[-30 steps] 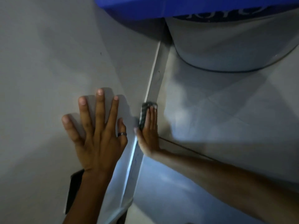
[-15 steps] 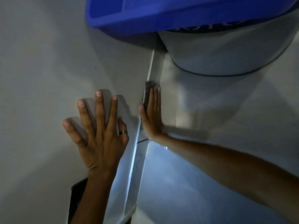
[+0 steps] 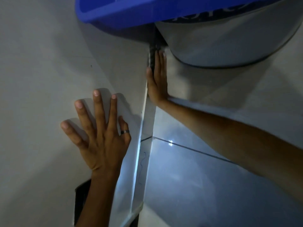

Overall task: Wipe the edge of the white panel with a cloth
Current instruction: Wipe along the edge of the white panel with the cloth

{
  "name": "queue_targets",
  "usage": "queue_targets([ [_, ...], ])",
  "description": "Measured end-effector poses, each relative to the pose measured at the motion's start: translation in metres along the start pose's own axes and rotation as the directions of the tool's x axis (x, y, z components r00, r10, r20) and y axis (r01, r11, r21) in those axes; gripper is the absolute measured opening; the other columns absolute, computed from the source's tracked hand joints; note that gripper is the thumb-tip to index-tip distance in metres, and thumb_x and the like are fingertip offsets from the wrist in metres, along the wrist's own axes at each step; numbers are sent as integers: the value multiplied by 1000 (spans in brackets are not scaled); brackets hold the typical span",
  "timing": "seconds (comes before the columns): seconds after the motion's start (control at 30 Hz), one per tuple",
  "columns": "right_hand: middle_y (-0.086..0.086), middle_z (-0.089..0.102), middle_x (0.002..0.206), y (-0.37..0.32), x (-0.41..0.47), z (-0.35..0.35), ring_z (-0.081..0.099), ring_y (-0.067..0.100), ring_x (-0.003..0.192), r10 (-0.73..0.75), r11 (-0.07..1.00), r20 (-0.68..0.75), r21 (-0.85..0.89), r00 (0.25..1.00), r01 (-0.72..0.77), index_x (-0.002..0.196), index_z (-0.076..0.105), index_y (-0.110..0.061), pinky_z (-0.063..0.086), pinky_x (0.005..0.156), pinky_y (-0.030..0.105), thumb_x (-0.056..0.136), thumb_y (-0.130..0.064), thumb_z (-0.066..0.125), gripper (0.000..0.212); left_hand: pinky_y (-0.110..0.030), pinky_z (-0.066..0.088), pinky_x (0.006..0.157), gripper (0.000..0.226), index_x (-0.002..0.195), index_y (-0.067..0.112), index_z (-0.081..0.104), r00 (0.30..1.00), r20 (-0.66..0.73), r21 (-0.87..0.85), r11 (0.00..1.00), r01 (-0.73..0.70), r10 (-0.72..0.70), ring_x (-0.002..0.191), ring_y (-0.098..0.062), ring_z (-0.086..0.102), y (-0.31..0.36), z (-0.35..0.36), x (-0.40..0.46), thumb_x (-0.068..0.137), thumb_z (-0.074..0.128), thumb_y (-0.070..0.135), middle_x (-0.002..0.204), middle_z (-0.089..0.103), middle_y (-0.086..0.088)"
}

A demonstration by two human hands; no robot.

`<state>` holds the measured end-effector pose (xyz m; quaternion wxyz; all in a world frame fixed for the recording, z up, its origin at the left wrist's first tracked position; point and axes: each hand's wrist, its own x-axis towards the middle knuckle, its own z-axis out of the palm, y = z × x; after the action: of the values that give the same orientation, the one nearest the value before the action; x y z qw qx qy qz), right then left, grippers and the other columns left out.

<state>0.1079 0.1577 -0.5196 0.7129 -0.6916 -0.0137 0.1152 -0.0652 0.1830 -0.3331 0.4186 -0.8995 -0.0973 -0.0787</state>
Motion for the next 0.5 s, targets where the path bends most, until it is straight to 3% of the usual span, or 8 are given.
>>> queue_targets([
  [0.2,15,8,174,0,14,-3,5,30,163,-2,1000,25,12,1000,1,163,9,-11,13,131,58,104,-48,31,72,-65,-3,126,69,177,33,27,1000,-2,9,1000,-3,3,159,-41,17,1,-1,0,111,47,43,180,16,-7],
  [0.27,13,4,175,5,-22,1,2,29,163,11,1000,59,-5,998,-10,163,5,-16,11,132,58,103,-49,31,74,-65,-4,128,69,176,33,27,1000,-7,11,1000,-6,6,159,-41,18,1,-1,1,111,48,43,179,18,-7],
  [0.4,-9,-13,172,19,-159,6,-4,20,163,25,998,220,-59,975,-12,158,-15,-44,12,132,55,100,-57,31,76,-60,-15,131,69,177,33,26,1000,-6,25,1000,-6,6,159,-42,17,1,-1,2,112,46,44,179,18,-7],
  [0.5,-21,-13,170,23,-217,5,-2,14,163,73,997,265,-21,961,-70,157,-14,-50,13,132,53,99,-70,26,73,-59,-17,130,68,177,33,26,1000,-5,31,999,-7,7,164,-39,6,-1,-1,0,112,45,43,180,16,-7],
])
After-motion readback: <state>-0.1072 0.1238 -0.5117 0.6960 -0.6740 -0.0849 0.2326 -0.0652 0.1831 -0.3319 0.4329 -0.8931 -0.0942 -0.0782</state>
